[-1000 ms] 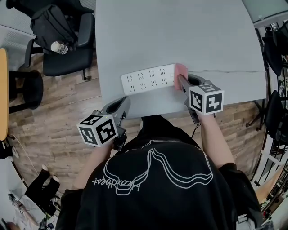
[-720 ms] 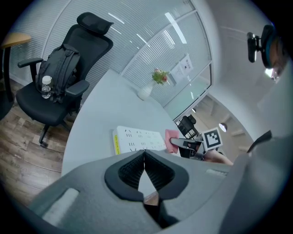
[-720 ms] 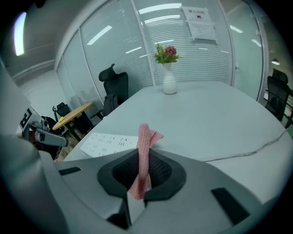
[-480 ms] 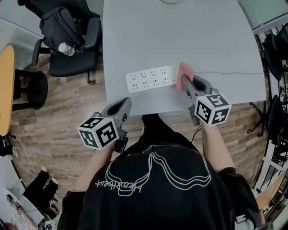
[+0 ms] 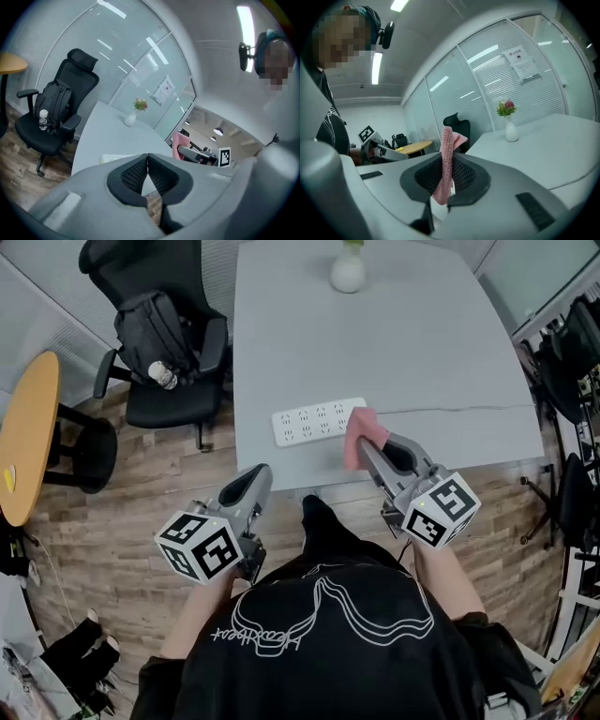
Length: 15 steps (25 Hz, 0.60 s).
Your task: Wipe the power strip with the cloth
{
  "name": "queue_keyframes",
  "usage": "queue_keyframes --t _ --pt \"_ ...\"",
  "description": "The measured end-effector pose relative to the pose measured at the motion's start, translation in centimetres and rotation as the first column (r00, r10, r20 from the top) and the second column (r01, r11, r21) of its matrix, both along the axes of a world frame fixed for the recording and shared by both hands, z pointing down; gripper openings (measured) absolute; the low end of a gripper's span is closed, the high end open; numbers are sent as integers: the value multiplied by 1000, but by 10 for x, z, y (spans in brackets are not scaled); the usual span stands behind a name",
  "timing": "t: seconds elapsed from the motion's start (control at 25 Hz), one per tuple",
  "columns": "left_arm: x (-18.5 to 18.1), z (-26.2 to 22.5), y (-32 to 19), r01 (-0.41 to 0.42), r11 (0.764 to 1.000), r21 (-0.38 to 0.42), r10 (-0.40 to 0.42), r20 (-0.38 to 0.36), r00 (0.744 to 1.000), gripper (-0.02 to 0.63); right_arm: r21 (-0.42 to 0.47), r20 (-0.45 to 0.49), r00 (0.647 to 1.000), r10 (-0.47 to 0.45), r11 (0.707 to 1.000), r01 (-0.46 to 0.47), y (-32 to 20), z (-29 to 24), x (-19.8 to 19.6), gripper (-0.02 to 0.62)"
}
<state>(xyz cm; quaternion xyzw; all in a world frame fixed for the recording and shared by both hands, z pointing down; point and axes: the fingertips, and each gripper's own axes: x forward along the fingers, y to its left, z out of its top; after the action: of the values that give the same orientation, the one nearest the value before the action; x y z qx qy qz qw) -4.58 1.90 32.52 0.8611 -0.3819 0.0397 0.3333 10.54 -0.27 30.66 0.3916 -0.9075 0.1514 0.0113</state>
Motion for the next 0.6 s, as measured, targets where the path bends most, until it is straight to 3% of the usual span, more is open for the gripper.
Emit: queue_keyframes --t 0.24,0.44,0.6 --pt "4 -53 33 -59 985 165 59 1 998 14 48 -10 996 -91 995 91 43 -35 -26 38" --pt "6 -82 45 -72 960 270 71 13 997 14 118 -37 997 -63 991 67 57 -56 -27 34" --pt "7 -94 54 -79 952 297 80 9 997 14 114 -36 997 -72 991 76 66 -61 -32 32"
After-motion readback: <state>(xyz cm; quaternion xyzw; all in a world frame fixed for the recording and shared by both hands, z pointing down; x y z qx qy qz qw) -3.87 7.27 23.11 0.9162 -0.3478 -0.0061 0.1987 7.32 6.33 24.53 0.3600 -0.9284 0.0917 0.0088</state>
